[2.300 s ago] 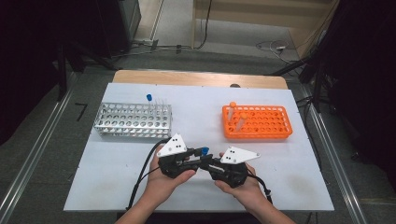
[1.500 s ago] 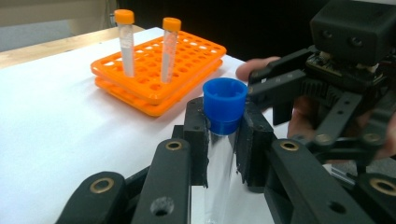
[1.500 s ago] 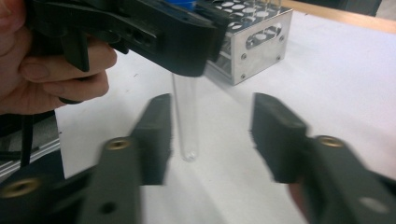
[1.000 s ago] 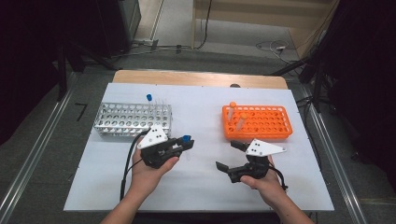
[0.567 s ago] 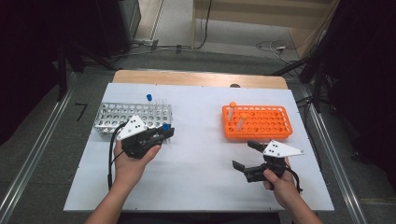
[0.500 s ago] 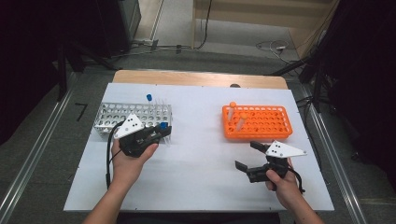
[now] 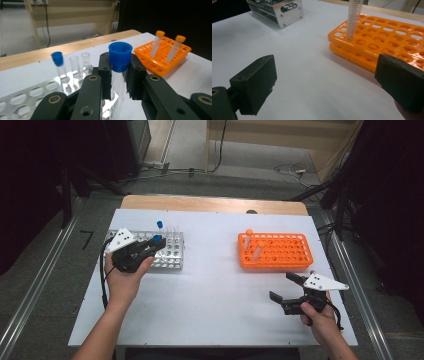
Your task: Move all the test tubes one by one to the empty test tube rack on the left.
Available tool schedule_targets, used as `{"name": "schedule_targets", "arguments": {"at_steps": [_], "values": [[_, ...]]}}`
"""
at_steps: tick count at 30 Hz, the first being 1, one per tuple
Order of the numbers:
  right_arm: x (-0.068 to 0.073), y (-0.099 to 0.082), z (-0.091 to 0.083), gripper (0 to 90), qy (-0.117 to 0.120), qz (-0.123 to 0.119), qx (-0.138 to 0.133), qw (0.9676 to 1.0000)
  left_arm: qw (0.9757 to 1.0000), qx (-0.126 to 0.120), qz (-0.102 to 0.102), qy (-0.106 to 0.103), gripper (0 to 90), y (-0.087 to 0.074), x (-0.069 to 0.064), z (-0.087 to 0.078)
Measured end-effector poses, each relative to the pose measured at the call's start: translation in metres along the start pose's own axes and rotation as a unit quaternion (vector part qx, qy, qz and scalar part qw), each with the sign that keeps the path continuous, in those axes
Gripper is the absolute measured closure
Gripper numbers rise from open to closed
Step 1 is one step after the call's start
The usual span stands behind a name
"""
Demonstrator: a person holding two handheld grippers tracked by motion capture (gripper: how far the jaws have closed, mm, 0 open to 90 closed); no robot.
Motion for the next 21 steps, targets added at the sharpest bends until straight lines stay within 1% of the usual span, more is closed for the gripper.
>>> {"name": "schedule_targets", "arguments": {"at_steps": [3,7,10,13,17,19,21], "values": [[-0.009,-0.001,-0.002,2.7,-0.009,0.007,-0.002,0.9999,0.9999,-0.003,0.001,0.012,76.1,0.004,0.011,0.003],[-0.016,-0.002,-0.003,2.7,-0.015,0.016,-0.004,0.9998,0.9994,-0.01,0.006,0.033,76.1,0.01,0.025,0.008],[-0.017,-0.002,-0.004,2.7,-0.017,0.017,-0.005,0.9997,0.9987,-0.014,0.006,0.05,76.1,0.014,0.036,0.012],[-0.016,-0.002,-0.004,2.6,-0.016,0.016,-0.006,0.9997,0.9981,-0.014,-0.001,0.06,76.1,0.016,0.046,0.017],[-0.016,-0.001,-0.004,2.7,-0.017,0.017,-0.006,0.9997,0.9972,-0.018,-0.007,0.073,76.1,0.019,0.056,0.024],[-0.017,-0.001,-0.004,2.7,-0.018,0.019,-0.007,0.9996,0.9968,-0.017,-0.009,0.077,76.1,0.02,0.06,0.027],[-0.018,-0.001,-0.005,2.7,-0.019,0.021,-0.008,0.9996,0.9962,-0.021,-0.008,0.084,76.1,0.021,0.064,0.03]]}}
Point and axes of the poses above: each handheld gripper's, and its own axes: z roughly forward along the jaws, y roughly out of its top, x roughly to its left, the point moved 9 cm from there along z, roughly forward along the jaws, and after that the axes turned 12 degrees about -x, right-handed, at the moved point
